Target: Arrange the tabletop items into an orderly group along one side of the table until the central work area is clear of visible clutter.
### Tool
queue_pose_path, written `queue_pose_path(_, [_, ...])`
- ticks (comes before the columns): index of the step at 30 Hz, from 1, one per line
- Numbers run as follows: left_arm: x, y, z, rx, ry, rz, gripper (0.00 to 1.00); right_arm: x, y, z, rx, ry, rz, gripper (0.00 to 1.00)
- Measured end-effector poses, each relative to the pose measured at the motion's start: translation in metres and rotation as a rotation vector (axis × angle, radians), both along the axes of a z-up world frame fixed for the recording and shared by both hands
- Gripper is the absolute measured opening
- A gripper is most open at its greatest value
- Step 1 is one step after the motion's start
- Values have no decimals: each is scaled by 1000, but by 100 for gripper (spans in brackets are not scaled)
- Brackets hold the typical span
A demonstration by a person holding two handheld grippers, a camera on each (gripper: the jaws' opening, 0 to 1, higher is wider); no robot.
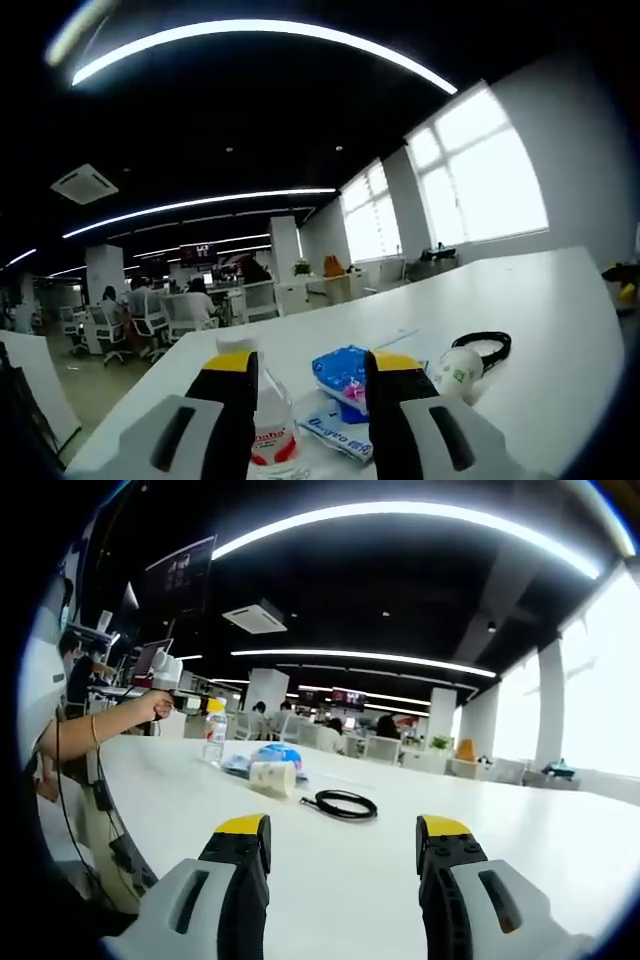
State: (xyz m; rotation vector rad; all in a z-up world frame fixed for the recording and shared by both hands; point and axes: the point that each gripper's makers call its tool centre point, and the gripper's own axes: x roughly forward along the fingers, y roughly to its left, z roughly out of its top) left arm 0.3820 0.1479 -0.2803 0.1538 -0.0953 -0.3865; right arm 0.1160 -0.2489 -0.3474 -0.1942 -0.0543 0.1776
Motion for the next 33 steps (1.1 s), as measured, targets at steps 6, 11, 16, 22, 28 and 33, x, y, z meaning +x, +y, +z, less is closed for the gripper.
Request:
queue_pose_path(6, [-3, -11, -4, 36, 7, -23, 42, -2, -3, 0, 3, -2, -5, 56])
queue_pose_path(11, [-3, -23, -6, 56, 21, -73, 42, -4, -6, -3, 11, 1, -10, 56])
queue_pose_path(16, [-8, -39, -5, 94, 9, -112, 42, -4, -10, -6, 22, 5, -15, 56])
queue_pose_path(22, [-10, -61, -6, 194, -7, -158, 45, -3, -13, -5, 30, 1, -16, 56])
queue_pose_path(28, [-11, -80, -13, 236, 11, -212, 48, -3, -15, -6, 39, -2, -20, 56])
queue_pose_path(33, [-15, -97, -30, 308, 57, -276, 53, -3, -18, -9, 60, 4, -25, 56])
